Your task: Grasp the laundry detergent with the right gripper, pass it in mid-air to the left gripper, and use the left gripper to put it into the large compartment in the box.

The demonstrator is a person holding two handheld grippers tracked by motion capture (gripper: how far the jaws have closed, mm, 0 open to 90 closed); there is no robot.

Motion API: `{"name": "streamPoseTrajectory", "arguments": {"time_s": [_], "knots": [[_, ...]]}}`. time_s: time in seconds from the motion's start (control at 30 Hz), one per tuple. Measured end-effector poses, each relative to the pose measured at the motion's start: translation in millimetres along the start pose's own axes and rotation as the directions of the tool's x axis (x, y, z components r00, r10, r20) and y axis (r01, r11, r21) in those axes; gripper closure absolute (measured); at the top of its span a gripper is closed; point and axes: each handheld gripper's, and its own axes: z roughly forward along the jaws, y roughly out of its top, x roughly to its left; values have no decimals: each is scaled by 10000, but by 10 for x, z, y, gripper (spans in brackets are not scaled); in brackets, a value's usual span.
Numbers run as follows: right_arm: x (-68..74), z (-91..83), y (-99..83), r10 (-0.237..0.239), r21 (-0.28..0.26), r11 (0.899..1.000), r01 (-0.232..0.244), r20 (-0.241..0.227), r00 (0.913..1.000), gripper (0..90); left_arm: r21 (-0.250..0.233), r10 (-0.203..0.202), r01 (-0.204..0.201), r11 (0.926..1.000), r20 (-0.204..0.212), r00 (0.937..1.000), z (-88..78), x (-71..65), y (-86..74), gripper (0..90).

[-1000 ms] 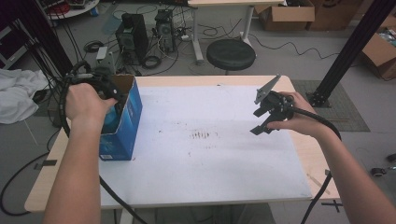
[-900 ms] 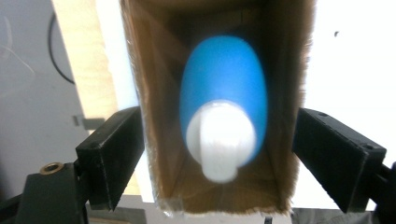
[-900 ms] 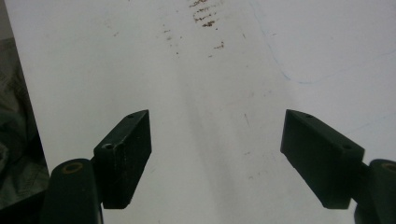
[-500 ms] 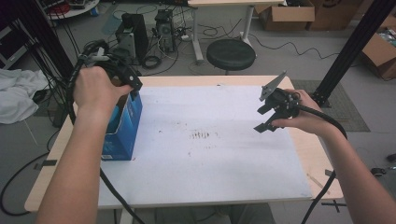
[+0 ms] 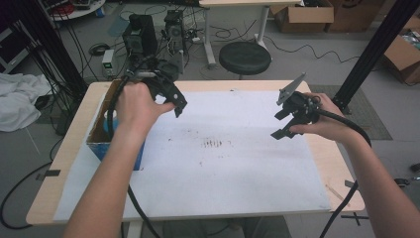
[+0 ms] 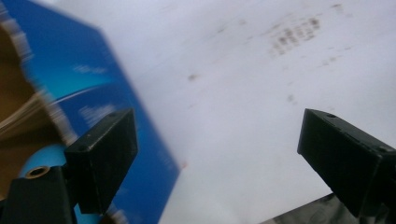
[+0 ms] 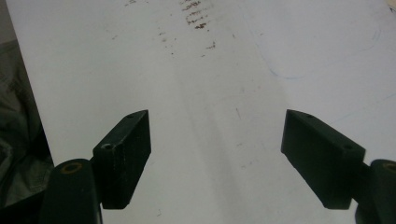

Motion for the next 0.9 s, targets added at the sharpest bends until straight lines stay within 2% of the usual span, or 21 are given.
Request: {"name": "streamPoseTrajectory", "arguments": {"time_s": [0.03,0.1,0.13,0.27,0.37,0.4,0.63,0.9], "knots": [[0,0,0,0,0,10000,0,0,10000,239,0,0,0,10000,0,10000,0,0,0,130],[-8,-11,2,9,24,10000,-9,13,10000,237,-100,451,-449,9989,265,9986,158,-138,24,130],[-8,-11,2,9,24,10000,-9,13,10000,237,-100,451,-449,9989,265,9986,158,-138,24,129],[-3,-14,16,28,108,9999,-29,21,10000,235,-51,833,-831,9965,615,9946,378,-314,63,116],[-1,-12,19,6,158,9999,-5,-23,10000,233,-54,893,-891,9960,718,9934,430,-365,74,116],[1,-13,19,11,162,9999,-10,-31,10000,233,-90,1016,-1012,9948,867,9910,454,-399,83,116],[-4,-23,6,33,163,9999,-33,3,10000,233,100,1223,-1234,9923,758,9896,507,-437,104,106],[-7,-22,-19,100,137,9999,-101,24,9999,230,130,1244,-1255,9920,685,9899,532,-471,118,104]]}}
